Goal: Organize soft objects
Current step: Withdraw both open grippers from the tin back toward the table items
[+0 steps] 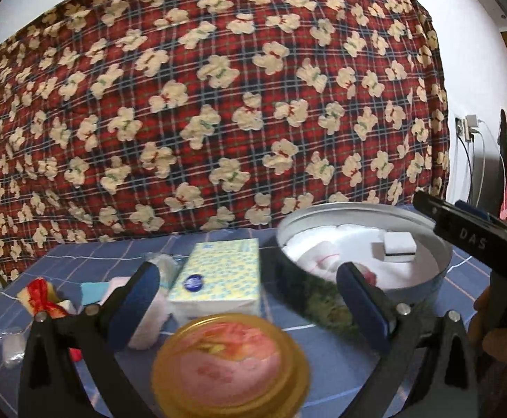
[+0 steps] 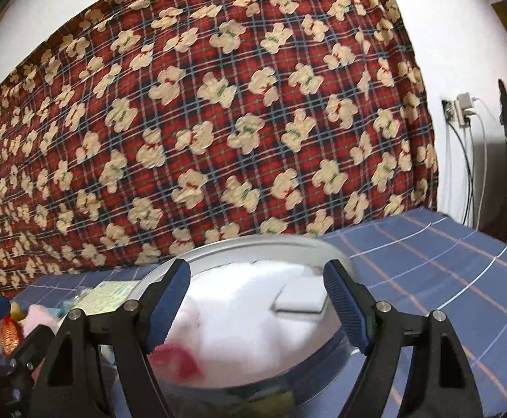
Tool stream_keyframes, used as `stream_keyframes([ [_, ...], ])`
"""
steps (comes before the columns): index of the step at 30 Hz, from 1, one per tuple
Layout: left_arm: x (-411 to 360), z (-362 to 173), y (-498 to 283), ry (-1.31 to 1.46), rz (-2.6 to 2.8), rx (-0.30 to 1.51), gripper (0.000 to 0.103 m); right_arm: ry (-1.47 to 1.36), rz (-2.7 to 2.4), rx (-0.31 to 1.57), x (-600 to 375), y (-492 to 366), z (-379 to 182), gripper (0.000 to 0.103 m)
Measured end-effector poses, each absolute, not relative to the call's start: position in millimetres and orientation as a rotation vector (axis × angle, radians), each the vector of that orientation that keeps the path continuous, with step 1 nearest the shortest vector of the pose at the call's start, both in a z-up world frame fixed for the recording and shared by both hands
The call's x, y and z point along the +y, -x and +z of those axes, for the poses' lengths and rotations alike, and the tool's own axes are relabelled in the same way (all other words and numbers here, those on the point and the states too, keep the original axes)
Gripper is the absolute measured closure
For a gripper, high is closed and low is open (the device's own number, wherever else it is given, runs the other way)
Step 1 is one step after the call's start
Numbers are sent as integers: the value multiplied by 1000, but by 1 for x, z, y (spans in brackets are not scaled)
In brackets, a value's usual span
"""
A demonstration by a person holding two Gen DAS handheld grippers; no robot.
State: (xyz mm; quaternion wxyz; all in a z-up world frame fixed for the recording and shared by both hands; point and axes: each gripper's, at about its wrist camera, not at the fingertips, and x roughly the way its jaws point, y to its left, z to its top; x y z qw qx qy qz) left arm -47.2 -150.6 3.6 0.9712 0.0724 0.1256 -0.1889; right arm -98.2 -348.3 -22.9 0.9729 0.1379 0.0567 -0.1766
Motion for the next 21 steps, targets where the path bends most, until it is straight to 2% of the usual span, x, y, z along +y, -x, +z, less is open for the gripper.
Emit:
stream_keyframes([
  [21, -36, 1, 15, -68, -194, 301, 0, -228, -111, 206, -234, 66, -22, 22],
])
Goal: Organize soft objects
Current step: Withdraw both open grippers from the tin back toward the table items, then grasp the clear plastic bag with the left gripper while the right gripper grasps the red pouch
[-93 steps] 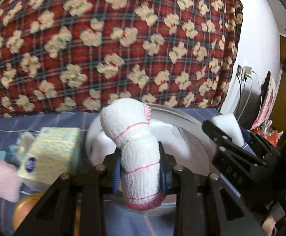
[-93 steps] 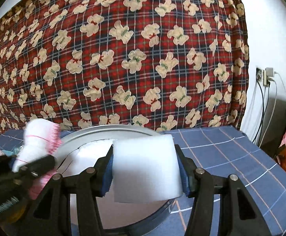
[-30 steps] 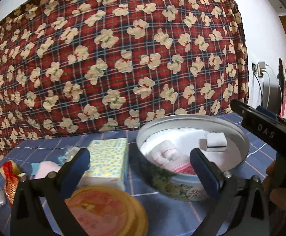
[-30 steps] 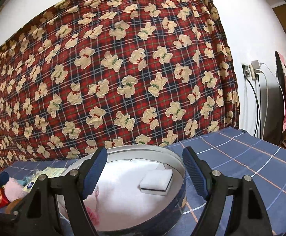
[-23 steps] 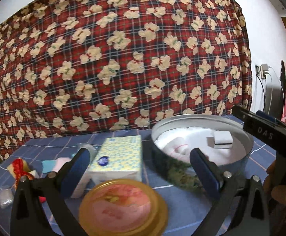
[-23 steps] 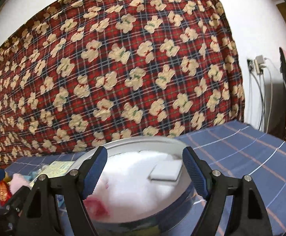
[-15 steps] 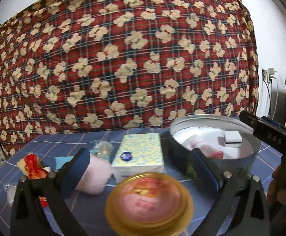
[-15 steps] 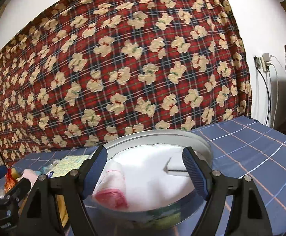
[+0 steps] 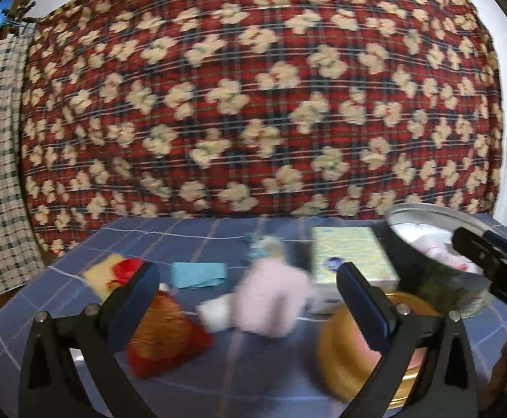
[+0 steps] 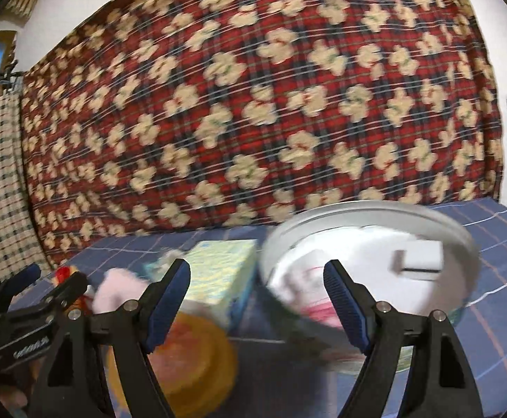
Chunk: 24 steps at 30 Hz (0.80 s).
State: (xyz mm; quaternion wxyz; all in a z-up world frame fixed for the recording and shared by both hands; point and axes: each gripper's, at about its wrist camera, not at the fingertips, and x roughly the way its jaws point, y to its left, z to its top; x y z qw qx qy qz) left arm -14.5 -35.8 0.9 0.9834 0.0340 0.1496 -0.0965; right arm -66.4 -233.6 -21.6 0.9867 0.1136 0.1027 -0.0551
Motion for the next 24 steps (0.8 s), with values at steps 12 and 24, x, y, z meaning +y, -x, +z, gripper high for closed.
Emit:
stream_keyframes([
  [12, 63, -6, -17, 57, 67, 393, 0, -179, 42, 239, -157, 41, -18, 22],
  [24, 153, -46, -43, 372, 225, 688, 1, -115, 198, 330, -82, 7, -16, 22],
])
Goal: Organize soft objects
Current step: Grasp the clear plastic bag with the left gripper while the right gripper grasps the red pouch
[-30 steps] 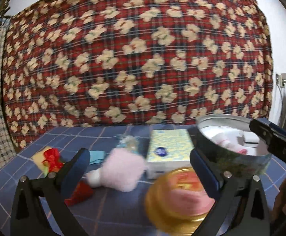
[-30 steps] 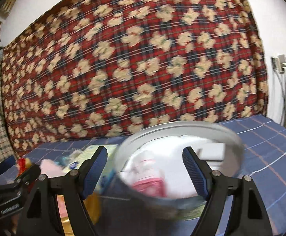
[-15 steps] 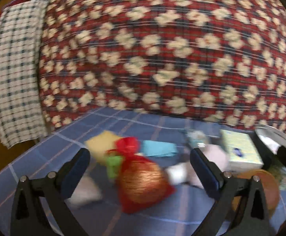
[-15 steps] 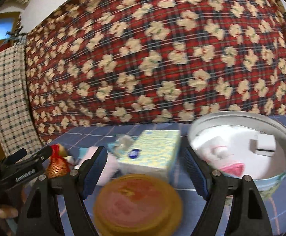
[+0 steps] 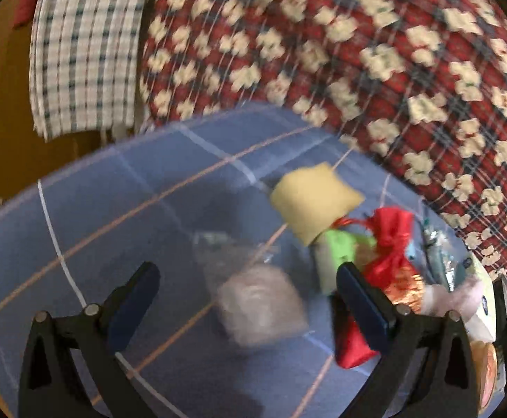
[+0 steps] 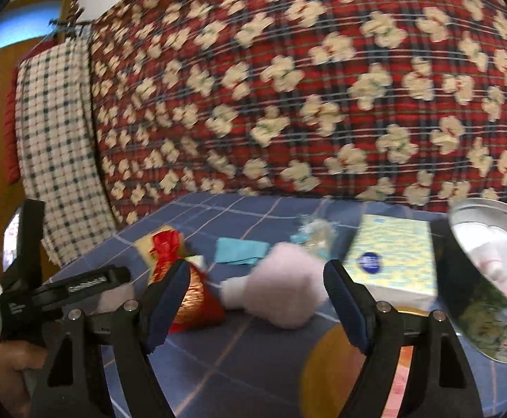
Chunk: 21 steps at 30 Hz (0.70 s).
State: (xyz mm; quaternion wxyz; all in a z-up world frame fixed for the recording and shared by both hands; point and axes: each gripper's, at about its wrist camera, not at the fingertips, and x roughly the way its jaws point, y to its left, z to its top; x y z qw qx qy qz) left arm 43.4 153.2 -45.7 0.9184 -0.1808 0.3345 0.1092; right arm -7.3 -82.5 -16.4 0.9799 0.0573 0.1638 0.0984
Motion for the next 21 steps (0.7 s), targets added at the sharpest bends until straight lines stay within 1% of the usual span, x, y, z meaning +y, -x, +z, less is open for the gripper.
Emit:
stream_keyframes([
  [4, 160, -61, -51, 419, 237, 781, 1, -104, 232, 362, -70, -3, -18, 22],
  [8, 150, -61, -55, 364, 245, 810, 1, -123, 259, 399, -66, -8, -20, 22],
  [10, 148, -61, -56, 347, 237, 818, 4, -123, 256, 406, -66, -9, -21, 22],
  [11, 147, -61, -57, 340, 220, 822, 14, -128, 254, 408, -67, -9, -21, 22],
  [12, 144, -61, -58, 327, 206, 828, 32, -137, 253, 409, -68, -9, -21, 22],
  [14, 139, -58, -58, 308, 183, 823, 48, -159, 253, 410, -72, -9, -20, 22],
  [16, 136, -58, -59, 288, 155, 826, 54, -167, 253, 417, -73, -10, -21, 22],
  [18, 133, -57, -60, 267, 122, 832, 63, -162, 267, 433, -71, -11, -21, 22],
  [21, 139, -57, -59, 295, 61, 827, 67, -139, 288, 453, -64, -13, -23, 22],
])
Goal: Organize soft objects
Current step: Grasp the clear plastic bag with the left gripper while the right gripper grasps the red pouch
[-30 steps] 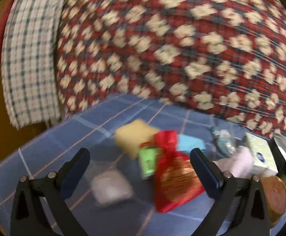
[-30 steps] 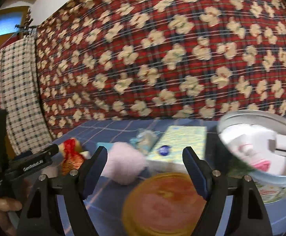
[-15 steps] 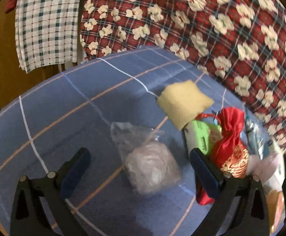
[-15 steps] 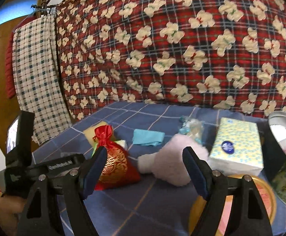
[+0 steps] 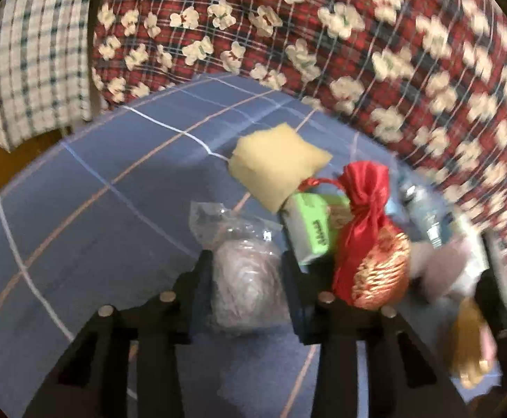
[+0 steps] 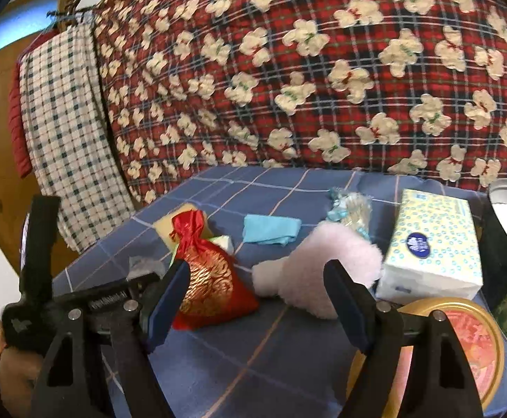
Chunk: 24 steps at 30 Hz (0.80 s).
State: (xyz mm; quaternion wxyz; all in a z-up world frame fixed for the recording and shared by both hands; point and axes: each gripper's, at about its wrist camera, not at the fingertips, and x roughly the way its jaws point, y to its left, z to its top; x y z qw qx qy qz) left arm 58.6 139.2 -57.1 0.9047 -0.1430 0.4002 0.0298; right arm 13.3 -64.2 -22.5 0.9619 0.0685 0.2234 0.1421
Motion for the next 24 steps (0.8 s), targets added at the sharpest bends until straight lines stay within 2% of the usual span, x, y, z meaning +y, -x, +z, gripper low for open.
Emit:
stream_keyframes([
  [5, 165, -53, -47, 465, -37, 724, 67, -81, 324, 489, -43, -25, -22, 22],
  [14, 171, -25, -11, 458, 75, 461, 67, 14, 370, 654, -3, -70, -41, 22],
  [18, 177, -22, -3, 471, 115, 407, 67, 88, 371, 668, 12, -78, -43, 22],
  [20, 177, -21, -5, 464, 106, 414, 67, 122, 392, 746, 19, -87, -53, 22],
  [22, 177, -22, -6, 459, 105, 419, 67, 111, 389, 802, 18, -94, -59, 29],
  [23, 176, -23, -5, 458, 103, 420, 67, 94, 388, 791, 15, -92, -57, 43],
  [24, 176, -23, -5, 457, 105, 421, 67, 82, 391, 793, 12, -91, -57, 47],
])
